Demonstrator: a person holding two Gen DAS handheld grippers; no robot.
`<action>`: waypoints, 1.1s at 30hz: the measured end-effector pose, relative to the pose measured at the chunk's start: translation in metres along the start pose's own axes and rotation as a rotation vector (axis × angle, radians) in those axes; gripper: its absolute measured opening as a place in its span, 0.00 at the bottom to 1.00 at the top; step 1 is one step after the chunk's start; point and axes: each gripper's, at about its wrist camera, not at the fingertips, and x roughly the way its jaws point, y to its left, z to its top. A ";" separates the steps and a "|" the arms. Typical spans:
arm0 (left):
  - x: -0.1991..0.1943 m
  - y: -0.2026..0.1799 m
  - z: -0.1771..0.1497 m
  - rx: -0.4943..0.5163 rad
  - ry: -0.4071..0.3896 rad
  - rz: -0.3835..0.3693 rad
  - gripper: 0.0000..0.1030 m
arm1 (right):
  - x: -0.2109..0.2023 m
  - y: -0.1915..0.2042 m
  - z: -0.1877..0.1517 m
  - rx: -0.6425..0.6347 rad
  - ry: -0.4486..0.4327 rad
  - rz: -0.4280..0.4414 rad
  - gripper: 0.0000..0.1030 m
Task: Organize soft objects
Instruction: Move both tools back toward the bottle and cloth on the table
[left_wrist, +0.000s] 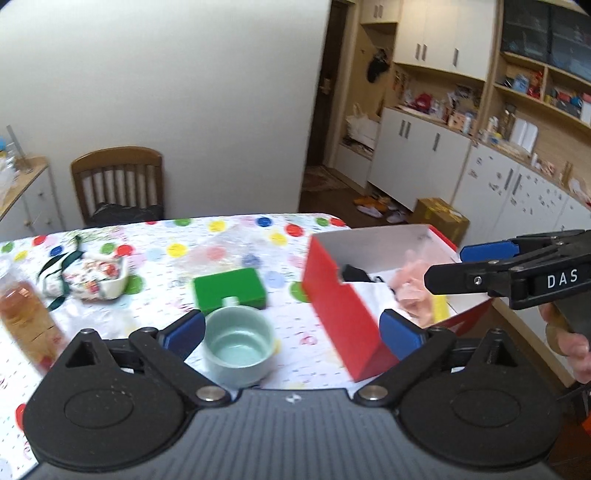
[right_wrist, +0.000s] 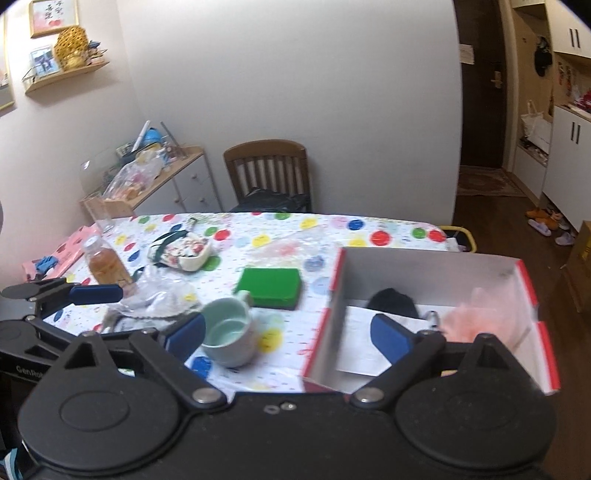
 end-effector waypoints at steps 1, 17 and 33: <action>-0.003 0.008 -0.001 -0.010 0.001 0.005 0.98 | 0.004 0.007 0.001 -0.004 0.004 0.005 0.93; -0.032 0.121 -0.043 -0.061 -0.027 0.186 0.98 | 0.080 0.120 0.019 -0.107 0.086 0.134 0.94; 0.000 0.213 -0.076 -0.111 0.008 0.266 0.98 | 0.214 0.204 0.055 -0.289 0.216 0.134 0.86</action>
